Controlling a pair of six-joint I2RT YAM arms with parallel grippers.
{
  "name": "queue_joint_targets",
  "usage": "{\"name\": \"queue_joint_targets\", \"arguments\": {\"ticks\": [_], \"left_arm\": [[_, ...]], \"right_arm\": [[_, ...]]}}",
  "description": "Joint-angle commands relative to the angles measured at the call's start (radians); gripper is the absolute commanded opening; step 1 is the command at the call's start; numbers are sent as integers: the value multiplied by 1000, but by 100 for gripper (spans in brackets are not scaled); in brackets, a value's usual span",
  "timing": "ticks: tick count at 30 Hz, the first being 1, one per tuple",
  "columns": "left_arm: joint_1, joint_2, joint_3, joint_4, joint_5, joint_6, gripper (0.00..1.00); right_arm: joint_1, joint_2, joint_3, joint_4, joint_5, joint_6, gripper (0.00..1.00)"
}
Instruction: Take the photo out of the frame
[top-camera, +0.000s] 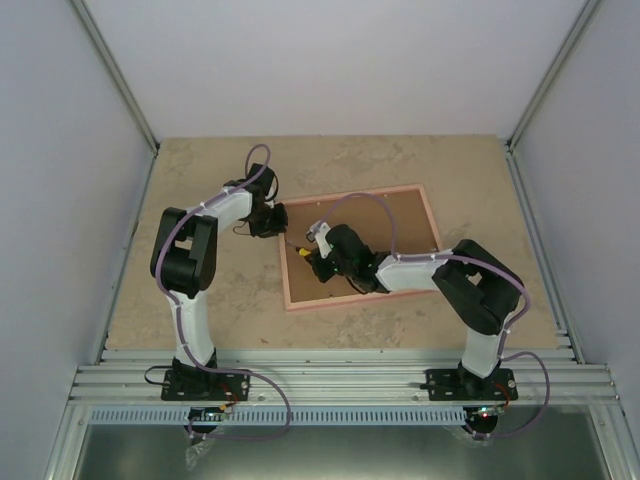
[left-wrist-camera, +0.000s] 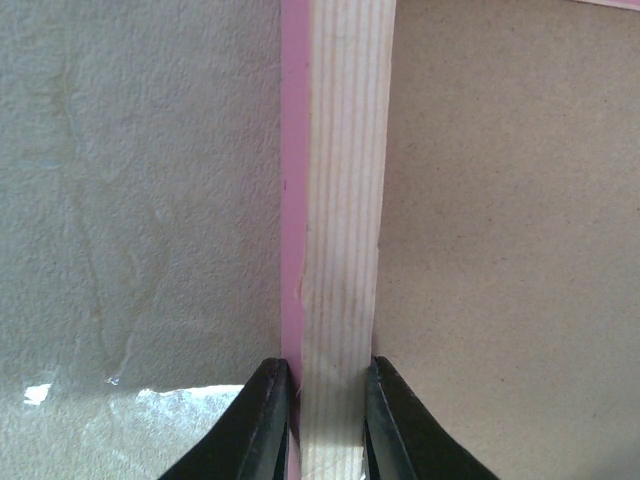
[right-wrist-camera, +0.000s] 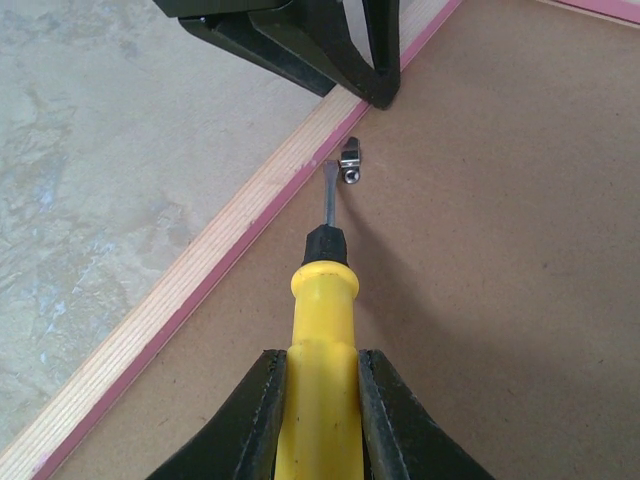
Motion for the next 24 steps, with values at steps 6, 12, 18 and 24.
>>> {"name": "queue_joint_targets", "arguments": {"ticks": [6,12,18,24], "left_arm": [[2,-1,-27,-34,33,-6,6],[2,-1,-24,-39,20,-5,6],[2,-1,-24,-41,13,-4,6],[2,-5,-24,-42,11,-5,6]], "right_arm": [[4,47,41,21,82,27,0],[6,21,12,-5,118,19,1],[6,-14,-14,-52,156,26,0],[5,-35,-17,-77,153,31,1]]}}
